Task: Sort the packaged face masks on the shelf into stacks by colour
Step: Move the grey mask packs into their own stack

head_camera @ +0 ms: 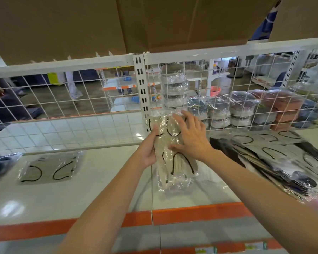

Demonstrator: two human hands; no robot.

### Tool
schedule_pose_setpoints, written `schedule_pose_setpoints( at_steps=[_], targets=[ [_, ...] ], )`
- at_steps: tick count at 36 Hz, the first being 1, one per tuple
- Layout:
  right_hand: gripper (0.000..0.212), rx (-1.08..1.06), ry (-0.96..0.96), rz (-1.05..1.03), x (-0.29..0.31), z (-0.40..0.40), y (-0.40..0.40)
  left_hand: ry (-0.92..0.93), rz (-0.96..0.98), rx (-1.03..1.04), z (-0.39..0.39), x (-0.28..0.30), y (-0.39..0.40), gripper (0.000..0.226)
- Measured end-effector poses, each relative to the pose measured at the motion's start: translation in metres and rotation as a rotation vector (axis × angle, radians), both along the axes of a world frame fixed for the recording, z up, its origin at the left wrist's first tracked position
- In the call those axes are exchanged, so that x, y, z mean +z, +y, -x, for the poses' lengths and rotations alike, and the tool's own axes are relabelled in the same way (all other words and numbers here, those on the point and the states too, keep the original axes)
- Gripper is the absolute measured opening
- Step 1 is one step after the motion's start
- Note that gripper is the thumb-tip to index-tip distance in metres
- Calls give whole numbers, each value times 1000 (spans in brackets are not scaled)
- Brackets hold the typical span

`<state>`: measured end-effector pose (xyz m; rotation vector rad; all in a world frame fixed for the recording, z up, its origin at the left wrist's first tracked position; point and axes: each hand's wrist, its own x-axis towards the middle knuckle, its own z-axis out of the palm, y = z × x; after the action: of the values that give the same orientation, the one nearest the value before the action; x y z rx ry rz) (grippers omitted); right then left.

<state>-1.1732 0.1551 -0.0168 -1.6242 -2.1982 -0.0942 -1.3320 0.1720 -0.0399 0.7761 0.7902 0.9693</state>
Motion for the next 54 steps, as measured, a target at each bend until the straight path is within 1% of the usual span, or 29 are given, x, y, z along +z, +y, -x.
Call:
schedule_pose_setpoints(
  at_steps=[2,4,5,7,8,9,11,12,15,17,20,21,22,24,25,26,28,30,31,34,36,38,42,43,45,48,51,53,54],
  targets=[
    [110,-34,63,33,-3,-3,1,132,-20,56,3,-3,1,55],
    [117,-65,244,122,-6,-4,3,247,-31,147,6,-7,4,66],
    [120,-86,400,194,-10,-5,9,272,-47,173,7,-8,5,69],
    [124,-82,806,334,-10,-7,13,280,-98,215,7,-7,6,72],
    [119,-46,993,376,-11,-9,14,293,-145,226,6,-6,5,66],
    [104,-5,1108,406,-16,-13,17,313,-201,230,4,-4,3,52],
    [62,51,1143,476,-25,-17,17,357,-284,235,3,-6,-1,31],
    [51,58,1128,511,-29,-17,16,379,-305,238,2,-7,-3,29],
    [42,100,1053,561,-39,-15,12,442,-317,256,1,-14,-7,37],
    [48,140,976,626,-37,-11,6,461,-325,260,-1,-18,-9,38],
    [53,182,922,651,-39,-9,4,486,-308,340,-6,-16,-11,29],
    [54,170,930,648,-39,-8,3,458,-280,385,-7,-14,-11,24],
    [57,135,958,647,-40,-8,3,376,-240,429,-6,-12,-9,21],
    [67,33,1062,675,-45,-9,5,74,-131,489,-3,-4,-6,14],
    [68,-17,1127,694,-48,-10,4,-66,-84,511,-1,0,-4,12],
    [65,-64,1199,712,-51,-12,4,-157,-46,534,2,3,-2,12],
    [54,-112,1394,763,-57,-15,6,-260,-4,559,7,7,0,13],
    [34,-62,1566,800,-57,-16,5,-319,12,564,9,7,1,14],
    [27,-26,1609,813,-54,-14,4,-333,21,559,10,6,2,15],
    [22,-13,1623,790,-46,-9,6,-317,19,539,11,6,1,18],
    [18,-32,1565,676,-41,-10,9,-248,-26,548,17,6,0,20],
    [12,-53,1445,513,-37,-15,14,-73,-97,586,29,6,-1,24],
    [24,-14,1323,341,-26,-28,18,432,-321,583,47,4,-5,38],
    [22,-5,1288,330,-26,-30,20,536,-365,554,47,3,-7,37],
    [19,-6,1221,337,-28,-32,22,657,-403,517,47,-6,-9,31],
    [20,-40,1162,380,-40,-32,19,757,-364,508,49,-26,-13,20],
    [35,-102,1116,431,-63,-34,12,819,-306,487,49,-51,-18,21],
    [38,-146,1102,444,-78,-35,8,851,-285,489,48,-64,-22,14],
    [38,-169,1112,461,-83,-35,5,863,-277,485,47,-67,-24,16]
  ],
)
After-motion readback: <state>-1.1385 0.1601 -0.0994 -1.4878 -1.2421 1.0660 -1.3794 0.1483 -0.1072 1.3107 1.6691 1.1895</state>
